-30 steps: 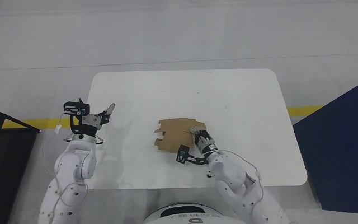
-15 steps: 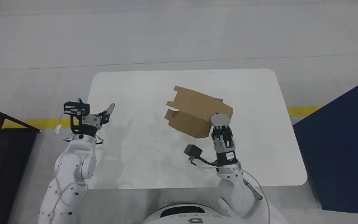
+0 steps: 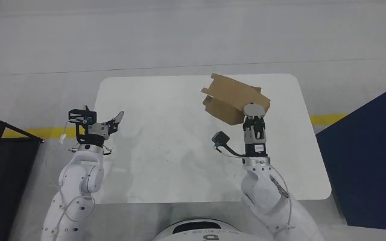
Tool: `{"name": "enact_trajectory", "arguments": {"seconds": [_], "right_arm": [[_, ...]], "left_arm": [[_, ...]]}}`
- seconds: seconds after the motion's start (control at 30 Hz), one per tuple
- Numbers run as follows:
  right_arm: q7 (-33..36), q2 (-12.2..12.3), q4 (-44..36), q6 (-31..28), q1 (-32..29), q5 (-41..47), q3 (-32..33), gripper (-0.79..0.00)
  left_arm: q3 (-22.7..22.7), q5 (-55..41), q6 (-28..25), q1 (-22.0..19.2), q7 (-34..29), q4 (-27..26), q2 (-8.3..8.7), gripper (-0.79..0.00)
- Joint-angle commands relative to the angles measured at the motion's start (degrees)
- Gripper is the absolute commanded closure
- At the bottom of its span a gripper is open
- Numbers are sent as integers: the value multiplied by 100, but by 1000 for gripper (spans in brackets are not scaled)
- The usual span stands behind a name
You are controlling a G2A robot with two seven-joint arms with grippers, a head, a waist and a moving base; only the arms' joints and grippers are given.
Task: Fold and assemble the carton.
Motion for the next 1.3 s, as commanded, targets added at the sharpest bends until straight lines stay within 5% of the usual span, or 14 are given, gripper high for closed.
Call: {"name": "enact_trajectory", "arguments": {"seconds": [0.0,0.17,0.53,0.63,0.73,0.8,0.97,1.1,1.27], "right_arm": [[118,189,-186,-277,349,0,-35,0],[839,764,-596,-1135,1066,0,-582,0],[795,761,-610,-1110,1060,58,-587,0],[-297,715,-783,-656,1042,1984,-503,0],[-2641,745,-853,-922,1164,5223,-16,0],[-3873,801,-540,-1711,1268,6714,492,0],[-5498,838,190,-3731,1518,8931,884,0],[-6185,765,1202,-5496,2134,10678,655,0],[-6758,536,2412,-6817,2865,12426,-44,0]], "left_arm": [[0,0,0,0,0,0,0,-785],[0,0,0,0,0,0,0,-785],[0,0,0,0,0,0,0,-785],[0,0,0,0,0,0,0,-785],[0,0,0,0,0,0,0,-785],[0,0,0,0,0,0,0,-785],[0,0,0,0,0,0,0,-785],[0,0,0,0,0,0,0,-785],[0,0,0,0,0,0,0,-785]]}}
